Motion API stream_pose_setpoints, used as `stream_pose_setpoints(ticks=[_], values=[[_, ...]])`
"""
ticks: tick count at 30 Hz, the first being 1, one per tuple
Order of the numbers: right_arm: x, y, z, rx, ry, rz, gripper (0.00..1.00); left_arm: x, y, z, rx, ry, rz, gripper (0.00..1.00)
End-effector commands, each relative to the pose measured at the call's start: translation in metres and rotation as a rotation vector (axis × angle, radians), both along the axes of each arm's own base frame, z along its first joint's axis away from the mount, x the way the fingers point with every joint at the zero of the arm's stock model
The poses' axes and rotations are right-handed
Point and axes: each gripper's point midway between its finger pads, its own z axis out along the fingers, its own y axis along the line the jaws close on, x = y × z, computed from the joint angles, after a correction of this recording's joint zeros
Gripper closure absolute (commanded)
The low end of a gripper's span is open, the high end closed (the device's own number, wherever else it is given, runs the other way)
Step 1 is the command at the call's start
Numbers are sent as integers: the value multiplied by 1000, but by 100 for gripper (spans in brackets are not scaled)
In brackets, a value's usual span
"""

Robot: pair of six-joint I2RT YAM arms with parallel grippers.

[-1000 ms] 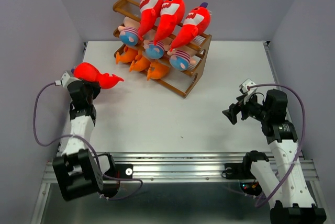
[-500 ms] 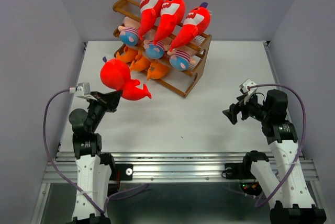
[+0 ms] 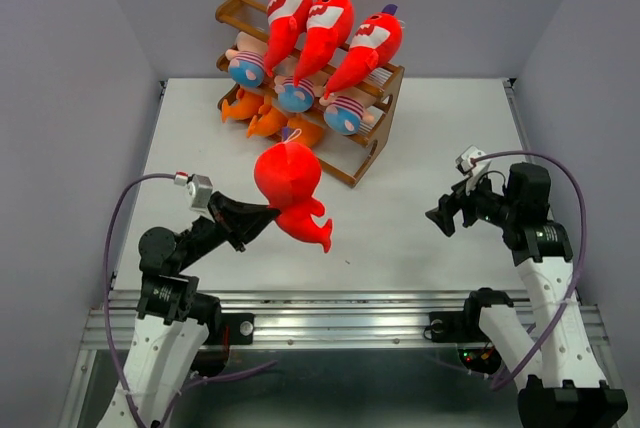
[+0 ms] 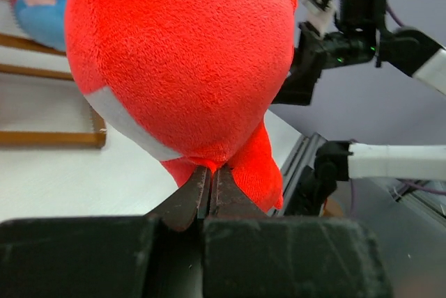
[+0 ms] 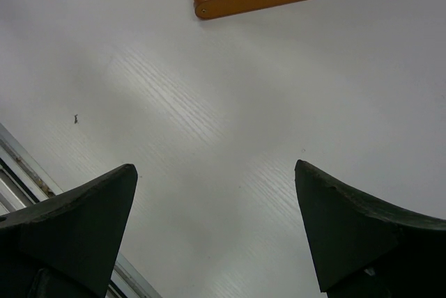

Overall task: Place and organize the stuffed toys onto the shelf
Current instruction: Pass the stuffed toy from the left arm to the right

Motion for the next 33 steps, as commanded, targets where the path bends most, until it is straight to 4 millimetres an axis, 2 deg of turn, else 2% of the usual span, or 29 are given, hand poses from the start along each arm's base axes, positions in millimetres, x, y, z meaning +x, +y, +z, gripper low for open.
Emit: stream_pose_setpoints(ticks=[1, 6, 9, 12, 13, 15, 17, 20, 21, 24, 28, 33], values=[[-2, 5, 37, 12, -77, 40, 0, -38, -13, 38, -9, -174, -138, 100], [-9, 13, 51, 49, -45, 84, 0, -57, -25, 37, 4, -188, -250, 100], [-12, 19, 59, 73, -28, 116, 0, -58, -30, 38, 4, -178, -274, 100], [-14, 21, 60, 84, 3, 128, 0, -67, -40, 43, 2, -186, -338, 100], [-14, 21, 64, 82, -4, 131, 0, -65, -45, 42, 4, -170, -347, 100], [-14, 20, 64, 77, 5, 131, 0, -79, -59, 45, 5, -184, -423, 100], [-13, 18, 67, 67, 2, 121, 0, -77, -72, 44, 10, -165, -434, 100], [-15, 15, 70, 48, -8, 108, 0, -90, -97, 45, 31, -177, -490, 100], [-15, 13, 71, 35, -13, 102, 0, -100, -109, 43, 49, -167, -543, 100], [-17, 8, 74, 3, -29, 81, 0, -98, -130, 34, 116, -162, -559, 100], [-23, 4, 76, -22, -31, 66, 0, -100, -148, 23, 173, -163, -586, 100], [-32, 5, 74, -20, -15, 77, 0, -95, -156, 8, 226, -162, -575, 100]])
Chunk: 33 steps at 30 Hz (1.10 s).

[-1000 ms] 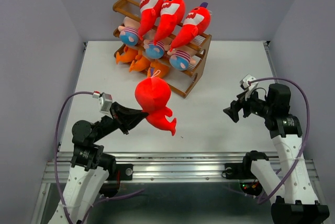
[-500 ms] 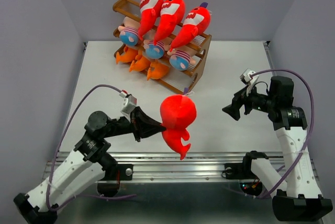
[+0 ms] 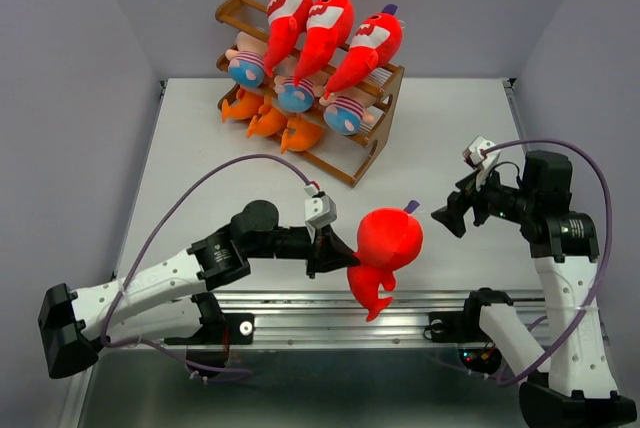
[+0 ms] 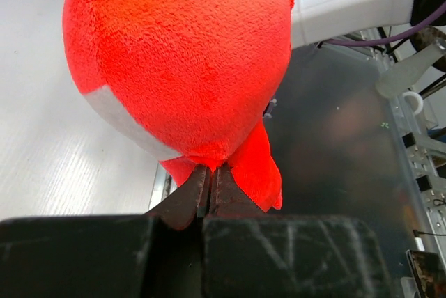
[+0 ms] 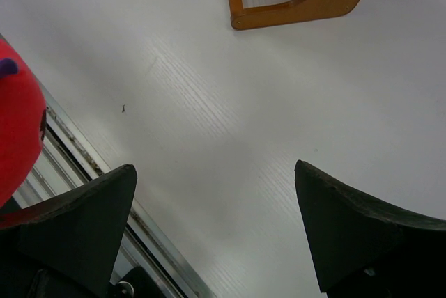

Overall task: Place and organize the stuffed toys onto the shelf
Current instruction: Pass the stuffed toy from the left arm to the right

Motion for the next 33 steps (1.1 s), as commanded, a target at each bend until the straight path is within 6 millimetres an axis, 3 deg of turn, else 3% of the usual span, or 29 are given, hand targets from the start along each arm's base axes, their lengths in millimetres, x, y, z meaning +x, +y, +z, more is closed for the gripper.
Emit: stream_pose_setpoints(ticks=[1, 8, 19, 27, 33], values=[[-6, -2, 9, -16, -24, -2, 0, 9, -5, 28, -65, -112, 30, 100], [-22, 15, -10, 44, 87, 130, 0, 14, -11, 12, -30, -109, 35, 100], [-42, 34, 14, 116, 39, 301, 0, 29, -28, -1, 23, -125, 57, 100], [-45, 33, 15, 91, 0, 309, 0, 56, -32, -26, 101, -127, 185, 100], [-46, 40, 13, 149, 32, 353, 0, 59, -42, -33, 103, -105, 180, 100]])
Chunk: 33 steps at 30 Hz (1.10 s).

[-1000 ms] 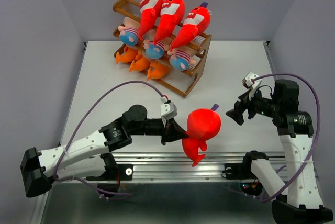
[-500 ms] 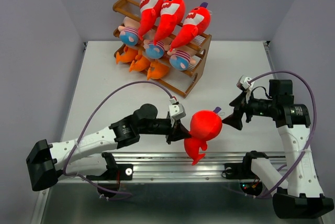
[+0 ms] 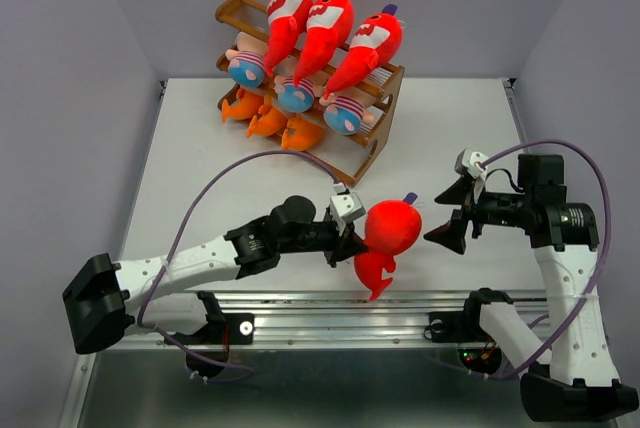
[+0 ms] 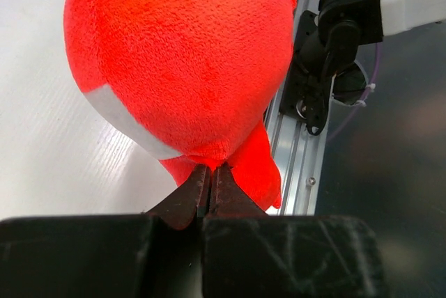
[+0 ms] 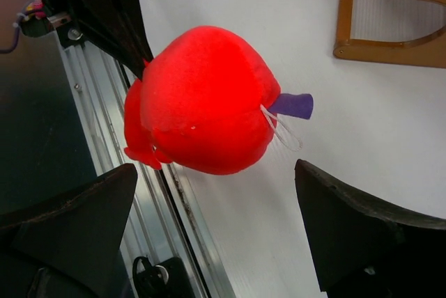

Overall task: Place and organize the stuffed toys onto the shelf
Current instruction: Pass the stuffed toy from the left arm to the right

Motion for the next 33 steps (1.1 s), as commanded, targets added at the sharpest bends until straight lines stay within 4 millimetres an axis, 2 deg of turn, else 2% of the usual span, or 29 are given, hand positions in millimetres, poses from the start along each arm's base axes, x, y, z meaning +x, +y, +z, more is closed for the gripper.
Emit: stream_pose_setpoints(ticks=[1, 10, 15, 17, 21, 22, 24, 25, 28, 32, 33], values=[[1, 7, 8, 57, -17, 46, 0, 8, -18, 38, -113, -62, -3, 100], [39, 2, -17, 66, 60, -50, 0, 4, -35, 54, -158, -53, -51, 100], [43, 6, -27, 99, 125, -42, 1, 3, -44, 57, -167, -50, -67, 100], [42, 8, -29, 119, 148, -28, 5, 4, -48, 56, -165, -50, -69, 100], [41, 11, -30, 124, 138, -16, 27, 5, -54, 56, -162, -52, -79, 100], [40, 12, -30, 131, 137, -10, 38, 6, -55, 57, -162, -56, -77, 100], [39, 13, -29, 137, 137, -3, 47, 7, -57, 58, -163, -60, -76, 100], [37, 14, -28, 142, 134, 7, 54, 8, -58, 59, -163, -62, -75, 100], [36, 15, -25, 150, 131, 22, 66, 10, -58, 61, -165, -73, -69, 100], [30, 18, -17, 170, 119, 46, 75, 13, -57, 62, -164, -87, -51, 100], [29, 18, -15, 171, 113, 49, 80, 14, -56, 61, -162, -89, -46, 100]])
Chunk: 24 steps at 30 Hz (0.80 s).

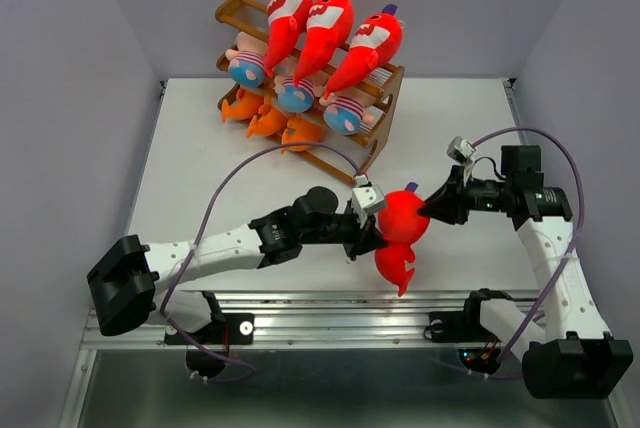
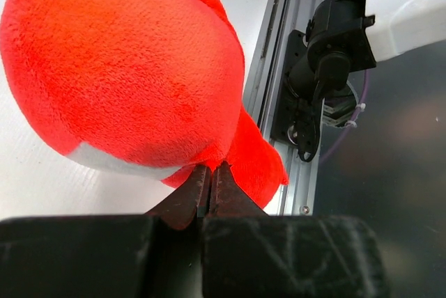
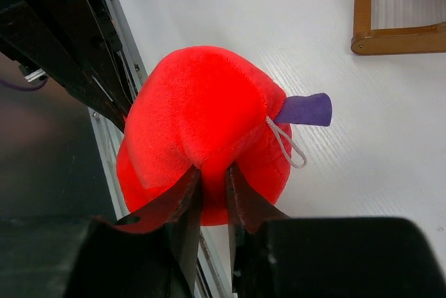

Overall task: Place and organize the stuffed toys onto the shelf
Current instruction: Pass the stuffed toy from the left arm to the right

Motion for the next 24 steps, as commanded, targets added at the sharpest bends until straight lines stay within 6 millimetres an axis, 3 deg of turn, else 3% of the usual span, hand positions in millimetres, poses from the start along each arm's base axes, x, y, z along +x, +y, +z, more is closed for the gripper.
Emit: stream_pose_setpoints(ticks=[1, 2, 3, 8, 11, 12, 16, 20, 23, 24], values=[[-10, 7, 22, 47, -75, 50, 84, 8, -12, 56, -151, -115, 10, 100], [-10, 6, 23, 42, -81, 46, 87, 10, -10, 55, -145, -115, 22, 100], [-10, 6, 26, 40, -87, 40, 99, 12, -7, 54, -141, -119, 44, 100], [-6, 2, 36, 25, -123, -26, 99, 17, 3, 51, -136, -124, 93, 96], [0, -1, 42, 19, -122, -78, 99, 19, 9, 49, -135, -121, 122, 70], [2, -2, 44, 17, -118, -92, 99, 19, 11, 48, -138, -112, 132, 55], [13, -6, 52, 12, -117, -166, 99, 19, 23, 47, -154, -106, 171, 32], [21, -11, 56, 3, -118, -224, 99, 17, 36, 41, -172, -99, 207, 20], [27, -15, 60, -10, -118, -260, 99, 19, 49, 37, -181, -96, 253, 18], [28, -15, 68, -7, -130, -265, 99, 20, 52, 36, -188, -96, 266, 13]])
